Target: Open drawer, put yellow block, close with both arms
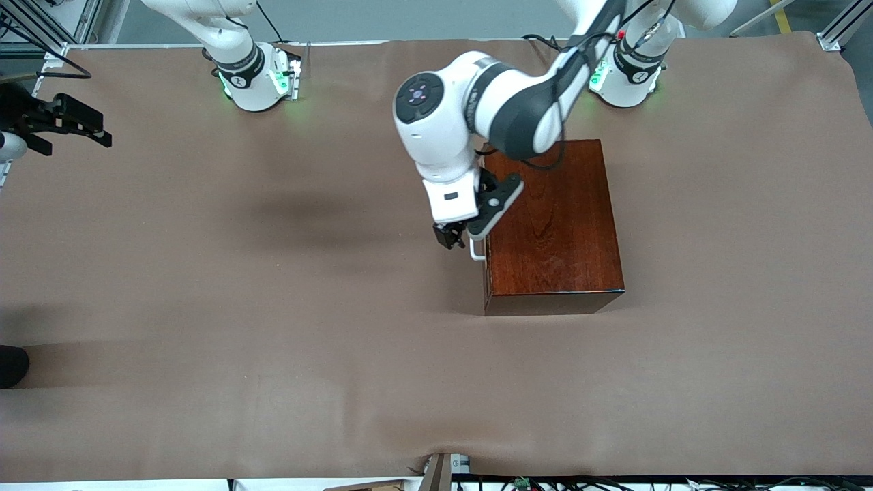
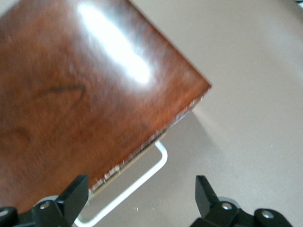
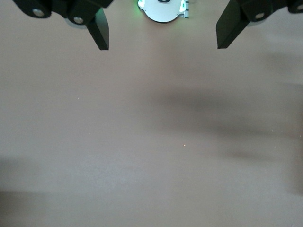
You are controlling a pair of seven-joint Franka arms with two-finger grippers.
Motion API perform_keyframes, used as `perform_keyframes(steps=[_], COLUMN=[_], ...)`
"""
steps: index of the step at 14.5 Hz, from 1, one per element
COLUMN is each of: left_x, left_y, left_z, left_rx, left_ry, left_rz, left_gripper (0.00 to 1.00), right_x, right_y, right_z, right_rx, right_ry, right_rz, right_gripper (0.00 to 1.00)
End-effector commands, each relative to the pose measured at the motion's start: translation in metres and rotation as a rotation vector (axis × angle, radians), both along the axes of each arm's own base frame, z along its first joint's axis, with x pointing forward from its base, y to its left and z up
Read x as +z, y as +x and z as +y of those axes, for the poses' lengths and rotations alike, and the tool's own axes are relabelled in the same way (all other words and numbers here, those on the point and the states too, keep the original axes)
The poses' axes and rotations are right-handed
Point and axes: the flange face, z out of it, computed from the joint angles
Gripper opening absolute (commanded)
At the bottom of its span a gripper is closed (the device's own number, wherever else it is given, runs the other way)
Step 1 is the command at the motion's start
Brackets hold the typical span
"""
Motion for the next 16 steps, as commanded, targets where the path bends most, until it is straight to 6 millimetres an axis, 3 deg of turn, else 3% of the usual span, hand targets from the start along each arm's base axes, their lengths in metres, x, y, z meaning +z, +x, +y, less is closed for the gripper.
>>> perform_keyframes(steps=[1, 6, 10, 16], left_x=[0.027, 0.060, 0.079, 0.121], left_y=[0.009, 0.025, 0.018, 0.014], left_z=[0.038, 0.122, 0.177, 0.288], left_rx=[-0.027, -0.109, -0.241, -0.516], left_ry=[0.003, 0.002, 0.019, 0.020], left_rz=[0.006, 0.062, 0.109, 0.171], left_gripper=[1.00, 1.00, 1.00, 1.00], right_x=[0.004, 0.003, 0.003, 0.003], right_y=[-0.004, -0.004, -0.004, -0.004], right_z=[-0.001, -0.001, -0.002, -0.002], right_rx=[-0.060, -0.058, -0.061, -0.061], right_ry=[-0.016, -0.016, -0.016, -0.016], right_rz=[0.003, 0.005, 0.005, 0.006], right_gripper=[1.00, 1.00, 1.00, 1.00])
